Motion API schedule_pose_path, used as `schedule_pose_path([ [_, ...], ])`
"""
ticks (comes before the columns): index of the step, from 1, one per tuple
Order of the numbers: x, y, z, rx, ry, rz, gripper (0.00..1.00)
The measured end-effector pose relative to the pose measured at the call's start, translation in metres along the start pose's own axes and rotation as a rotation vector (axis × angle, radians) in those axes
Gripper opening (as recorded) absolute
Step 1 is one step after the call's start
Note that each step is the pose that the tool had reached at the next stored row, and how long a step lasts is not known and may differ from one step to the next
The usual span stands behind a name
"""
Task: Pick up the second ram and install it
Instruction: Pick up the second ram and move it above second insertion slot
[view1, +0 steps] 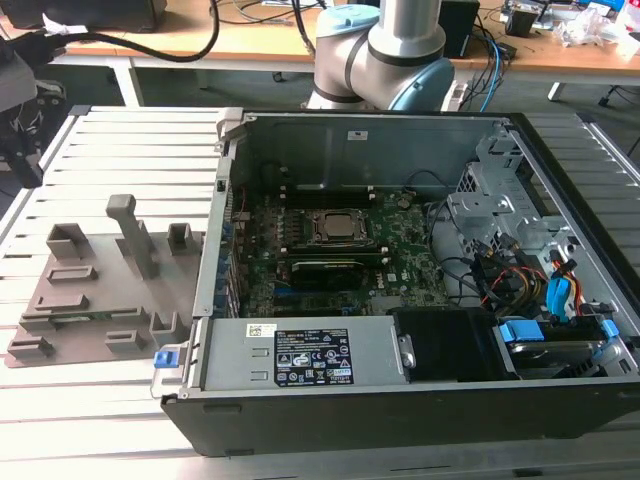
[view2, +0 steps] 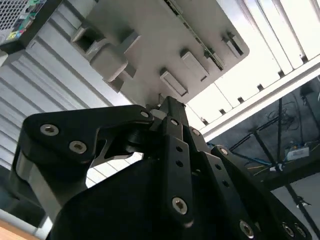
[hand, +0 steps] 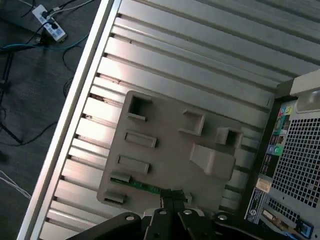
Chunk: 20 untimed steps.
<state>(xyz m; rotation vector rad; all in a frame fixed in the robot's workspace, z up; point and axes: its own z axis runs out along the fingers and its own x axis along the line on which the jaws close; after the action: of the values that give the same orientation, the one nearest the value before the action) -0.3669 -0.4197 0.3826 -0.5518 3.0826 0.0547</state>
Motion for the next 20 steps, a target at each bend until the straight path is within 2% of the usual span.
schedule_pose_path([
  [1, 0.0000, 0.0000, 0.0000, -0.0008, 0.0016, -0.050, 0.11],
  [4, 0.0000, 0.0000, 0.0000, -0.0019, 0.0038, -0.118, 0.11],
  [8, 0.0000, 0.0000, 0.0002, -0.0046, 0.0097, -0.296, 0.11],
  [20, 0.0000, 0.0000, 0.0003, -0.0083, 0.0173, -0.530, 0.11],
])
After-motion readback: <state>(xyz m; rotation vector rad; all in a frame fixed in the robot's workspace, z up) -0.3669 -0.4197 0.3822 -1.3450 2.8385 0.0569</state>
